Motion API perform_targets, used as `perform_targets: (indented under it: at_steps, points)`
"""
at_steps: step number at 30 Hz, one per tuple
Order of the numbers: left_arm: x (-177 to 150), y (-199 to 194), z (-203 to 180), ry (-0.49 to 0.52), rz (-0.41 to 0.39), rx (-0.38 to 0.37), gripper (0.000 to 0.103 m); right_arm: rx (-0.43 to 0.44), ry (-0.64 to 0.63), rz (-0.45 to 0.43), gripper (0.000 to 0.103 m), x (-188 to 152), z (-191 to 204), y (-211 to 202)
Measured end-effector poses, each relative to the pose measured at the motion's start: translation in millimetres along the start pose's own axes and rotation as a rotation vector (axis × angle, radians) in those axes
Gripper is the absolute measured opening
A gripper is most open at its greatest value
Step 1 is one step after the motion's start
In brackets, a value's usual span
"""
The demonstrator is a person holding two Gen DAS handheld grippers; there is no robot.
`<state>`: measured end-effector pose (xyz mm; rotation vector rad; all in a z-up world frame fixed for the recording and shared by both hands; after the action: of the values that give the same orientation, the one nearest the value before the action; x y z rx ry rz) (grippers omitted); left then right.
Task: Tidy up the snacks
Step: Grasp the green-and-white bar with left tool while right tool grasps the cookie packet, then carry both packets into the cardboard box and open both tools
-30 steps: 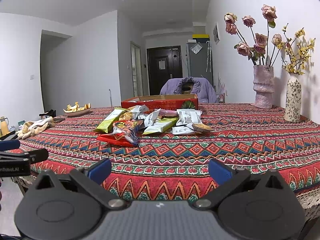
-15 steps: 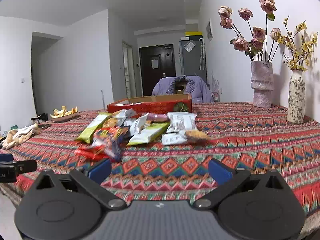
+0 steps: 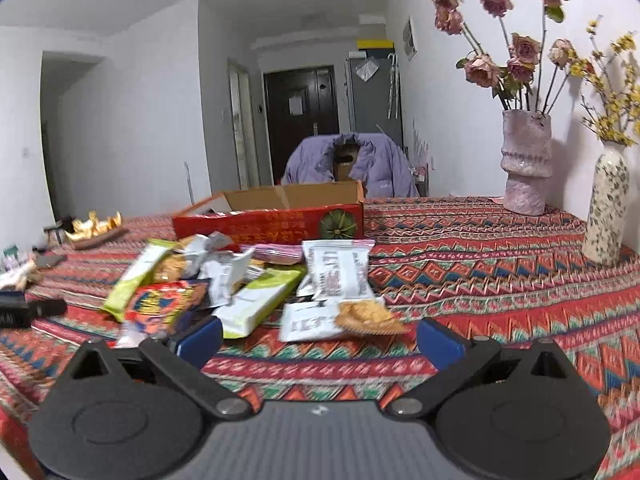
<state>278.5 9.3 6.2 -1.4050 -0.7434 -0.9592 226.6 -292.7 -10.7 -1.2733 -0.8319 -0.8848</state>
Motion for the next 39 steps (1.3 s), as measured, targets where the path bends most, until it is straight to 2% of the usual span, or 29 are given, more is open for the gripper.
perform_targets:
  at_steps: [3, 5, 8, 10, 12, 14, 16, 19, 20, 26, 34, 39]
  points:
    - [17.5, 31.5, 1.4, -0.005, 0.026, -0.024, 0.101, 0.023, 0.004, 0.112, 0.103, 8.5, -14.4, 26.8]
    - [24.9, 56.2, 1.5, -0.005, 0.048, -0.03, 0.089, 0.015, 0.014, 0.154, 0.102, 14.7, -24.9, 44.7]
    - [27.5, 88.1, 1.8, -0.025, 0.101, -0.054, 0.078, 0.03, 0.01, 0.181, 0.091, 19.4, -31.5, 65.7]
    - [25.7, 107.9, 4.1, -0.059, 0.144, -0.077, 0.075, 0.038, 0.009, 0.214, 0.085, 16.6, -33.4, 79.4]
    - [24.0, 122.7, 5.1, -0.082, 0.174, -0.101, 0.074, 0.052, 0.023, 0.245, 0.067, 12.7, -35.4, 91.6]
    - [21.4, 134.9, 4.7, -0.082, 0.201, -0.106, 0.074, 0.061, 0.048, 0.261, 0.057, 10.5, -40.3, 101.8]
    - [19.1, 142.3, 3.5, -0.076, 0.218, -0.115, 0.073, 0.07, 0.074, 0.261, 0.057, 9.9, -46.0, 108.3]
    - [18.3, 149.1, 1.5, -0.055, 0.227, -0.132, 0.047, 0.083, 0.097, 0.272, 0.055, 9.6, -52.1, 115.9]
    - [18.5, 150.3, 2.5, -0.062, 0.228, -0.124, 0.042, 0.084, 0.102, 0.274, 0.054, 10.0, -53.2, 116.7]
    - [19.6, 125.3, 7.7, -0.061, 0.21, -0.113, 0.04, 0.081, 0.044, 0.287, 0.045, 9.1, -44.1, 98.0]
    - [-4.6, 37.4, 7.4, -0.069, 0.176, -0.078, 0.04, 0.048, -0.017, 0.266, 0.044, -18.1, -25.2, 29.1]
    - [-22.6, -4.2, 3.1, -0.094, 0.164, -0.074, 0.04, 0.062, -0.001, 0.217, 0.043, -28.7, -18.2, -12.7]
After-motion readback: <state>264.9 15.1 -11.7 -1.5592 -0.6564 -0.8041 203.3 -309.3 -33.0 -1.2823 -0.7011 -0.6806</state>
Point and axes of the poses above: each gripper's, at about its wrist camera, not at the fingertips, and y roughly the way its jaws point, z to its left, x to its top, the point moved 7 cm from there along y, roughly the way its jaws point, and after that the axes turned 2 degrees about y, right-handed, at the moved point
